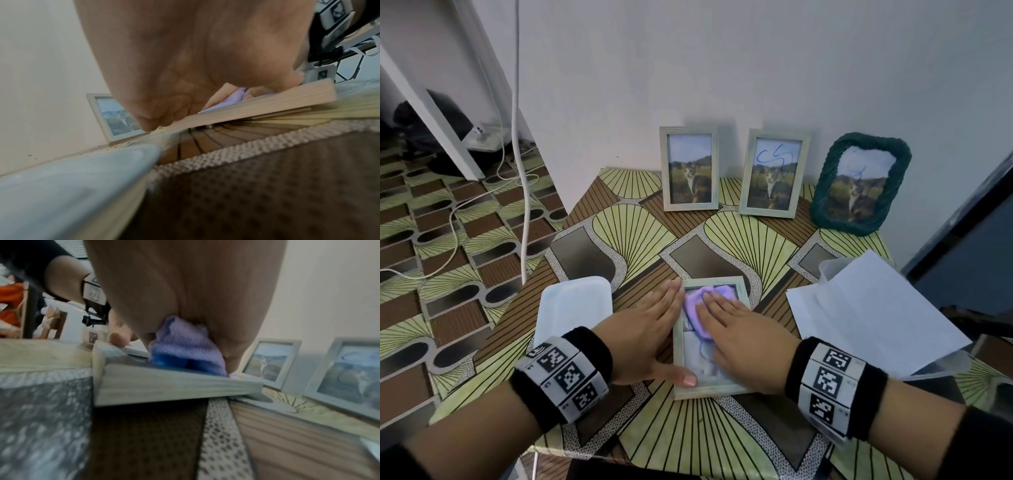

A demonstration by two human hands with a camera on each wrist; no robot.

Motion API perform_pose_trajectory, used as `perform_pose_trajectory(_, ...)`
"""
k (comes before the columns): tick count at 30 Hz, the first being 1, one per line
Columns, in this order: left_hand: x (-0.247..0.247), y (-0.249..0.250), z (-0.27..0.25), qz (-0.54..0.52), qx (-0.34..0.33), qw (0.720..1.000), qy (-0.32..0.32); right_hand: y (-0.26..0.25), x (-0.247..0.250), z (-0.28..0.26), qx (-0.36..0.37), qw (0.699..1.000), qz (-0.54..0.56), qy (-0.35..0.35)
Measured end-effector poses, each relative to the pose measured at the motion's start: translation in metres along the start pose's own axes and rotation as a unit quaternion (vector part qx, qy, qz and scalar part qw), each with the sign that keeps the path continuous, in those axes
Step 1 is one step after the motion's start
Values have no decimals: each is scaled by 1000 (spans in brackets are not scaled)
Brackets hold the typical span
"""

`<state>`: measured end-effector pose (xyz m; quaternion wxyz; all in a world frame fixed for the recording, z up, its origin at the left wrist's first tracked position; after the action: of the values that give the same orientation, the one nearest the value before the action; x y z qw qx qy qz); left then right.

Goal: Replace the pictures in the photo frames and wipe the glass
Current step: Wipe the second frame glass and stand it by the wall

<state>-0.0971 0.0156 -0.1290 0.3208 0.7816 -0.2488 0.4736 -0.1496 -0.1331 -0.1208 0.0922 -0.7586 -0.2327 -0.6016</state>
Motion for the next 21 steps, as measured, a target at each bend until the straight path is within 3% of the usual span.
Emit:
perform_pose_trajectory(8, 1, 2, -3, -8, -6, 1000, 28, -5, 4, 16, 40, 996, 72, -26)
perform_pose_trajectory(17, 2, 4, -3, 15, 16, 1000, 12, -13, 10, -32, 161, 979, 120, -21)
perform_pose_trajectory(21, 3, 5, -3, 0, 19, 1000, -3, -2, 10, -41, 169, 985, 17, -40)
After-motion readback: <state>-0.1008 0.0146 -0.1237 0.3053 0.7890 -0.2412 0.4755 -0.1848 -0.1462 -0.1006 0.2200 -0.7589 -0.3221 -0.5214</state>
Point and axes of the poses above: each hand's wrist, its own z-axis towards the middle knuckle, its own x-axis out of the back of the hand, y = z × x, the point moved 5 cm from there along z, towards the middle knuckle, and after that the axes turned 11 degrees about -z, right-handed, at the moved point
